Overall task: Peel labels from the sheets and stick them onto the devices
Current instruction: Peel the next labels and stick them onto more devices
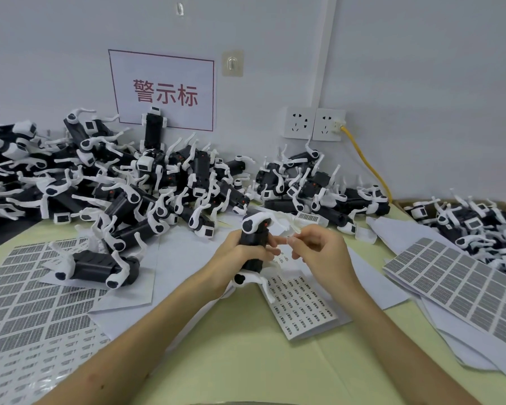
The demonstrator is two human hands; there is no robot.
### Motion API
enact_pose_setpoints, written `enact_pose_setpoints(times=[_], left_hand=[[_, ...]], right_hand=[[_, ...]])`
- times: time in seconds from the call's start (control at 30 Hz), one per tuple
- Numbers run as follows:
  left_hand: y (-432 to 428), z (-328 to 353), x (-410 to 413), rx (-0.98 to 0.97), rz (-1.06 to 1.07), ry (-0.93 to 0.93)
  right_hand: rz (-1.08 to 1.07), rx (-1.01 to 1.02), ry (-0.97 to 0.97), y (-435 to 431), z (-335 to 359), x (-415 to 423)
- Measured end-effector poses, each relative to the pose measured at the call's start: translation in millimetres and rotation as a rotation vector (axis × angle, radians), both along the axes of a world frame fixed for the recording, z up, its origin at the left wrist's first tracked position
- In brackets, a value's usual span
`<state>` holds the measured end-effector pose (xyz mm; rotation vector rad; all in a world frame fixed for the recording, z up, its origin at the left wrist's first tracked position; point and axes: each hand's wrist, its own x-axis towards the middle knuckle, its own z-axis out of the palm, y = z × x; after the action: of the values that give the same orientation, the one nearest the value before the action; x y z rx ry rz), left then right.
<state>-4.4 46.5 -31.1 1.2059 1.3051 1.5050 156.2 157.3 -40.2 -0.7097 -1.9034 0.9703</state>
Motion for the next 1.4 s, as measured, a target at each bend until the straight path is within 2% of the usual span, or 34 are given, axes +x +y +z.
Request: enact_pose_setpoints(times=[0.17, 0.23, 0.37, 0.6, 0.8, 1.0, 1.17, 1.4], left_hand=[[-3.6, 3.2, 6.7, 0.003, 0.003, -0.060], [-4.5, 3.7, 9.1, 0.006, 0.014, -0.093], [-2.4, 2.8, 8.9, 0.022, 0.081, -0.123], [3.3, 0.2, -2.7, -0.015, 0.261, -0.155], [3.2, -3.1, -1.5, -0.044, 0.153, -0.237], [1.7, 0.1, 2.7, -0.055, 0.012, -0.399], [4.8, -6.4, 5.9, -0.086, 0.012, -0.239], [11.3, -19.6, 7.6, -0.119, 0.136, 0.052]], right_hand=[[-0.072, 0.196, -0.073, -3.3, -6.8, -2.1], [-0.033, 0.273, -0.076, -5.6, -7.1, -3.1], [0.041, 0.303, -0.056, -9.1, -6.8, -2.1], [0.104, 0.221, -0.044, -11.1, -4.5, -1.4], [0.135, 0.121, -0.015, -9.6, -4.9, -1.8], [0.187, -0.039, 0.082, -7.7, 2.1, 0.1], [0.256, -0.086, 0.134, -8.3, 7.8, 1.3], [0.250, -0.100, 0.048, -8.7, 3.1, -3.2]])
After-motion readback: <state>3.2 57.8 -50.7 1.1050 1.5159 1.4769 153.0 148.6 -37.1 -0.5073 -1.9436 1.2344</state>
